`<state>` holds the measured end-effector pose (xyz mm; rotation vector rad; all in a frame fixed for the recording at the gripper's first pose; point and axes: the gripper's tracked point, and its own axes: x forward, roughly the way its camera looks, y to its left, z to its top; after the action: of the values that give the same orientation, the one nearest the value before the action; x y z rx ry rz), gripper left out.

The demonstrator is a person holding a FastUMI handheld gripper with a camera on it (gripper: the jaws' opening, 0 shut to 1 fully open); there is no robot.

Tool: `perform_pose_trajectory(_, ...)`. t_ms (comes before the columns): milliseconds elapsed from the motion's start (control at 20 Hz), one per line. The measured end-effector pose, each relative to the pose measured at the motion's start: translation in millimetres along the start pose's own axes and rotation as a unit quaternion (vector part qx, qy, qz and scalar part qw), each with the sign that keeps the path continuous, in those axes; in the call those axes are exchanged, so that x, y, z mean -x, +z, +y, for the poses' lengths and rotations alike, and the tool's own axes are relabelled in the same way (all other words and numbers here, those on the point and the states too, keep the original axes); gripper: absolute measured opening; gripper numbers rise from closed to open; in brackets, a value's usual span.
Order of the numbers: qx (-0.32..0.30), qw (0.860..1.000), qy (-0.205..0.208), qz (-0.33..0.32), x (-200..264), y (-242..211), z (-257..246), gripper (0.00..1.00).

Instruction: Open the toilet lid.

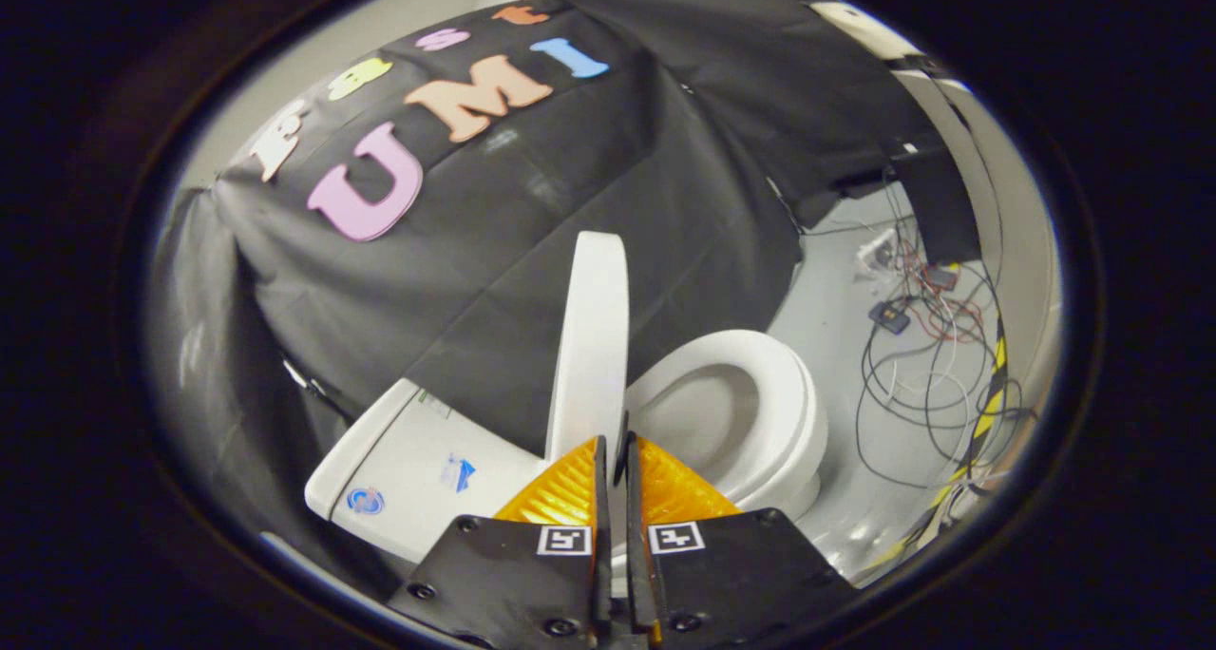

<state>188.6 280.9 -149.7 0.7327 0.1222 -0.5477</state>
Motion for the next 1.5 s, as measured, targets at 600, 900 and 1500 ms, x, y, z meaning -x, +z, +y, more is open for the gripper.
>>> perform_pose_trajectory(600,0.111,0.989,0.093,-0.016,9.7,9.9,69.5,0.08)
perform_pose_trajectory(900,0.170,0.974,0.152,-0.018,14.0,0.2,116.2,0.10)
perform_pose_trajectory(1500,0.289,0.924,0.249,-0.006,15.6,-39.7,196.5,0.15)
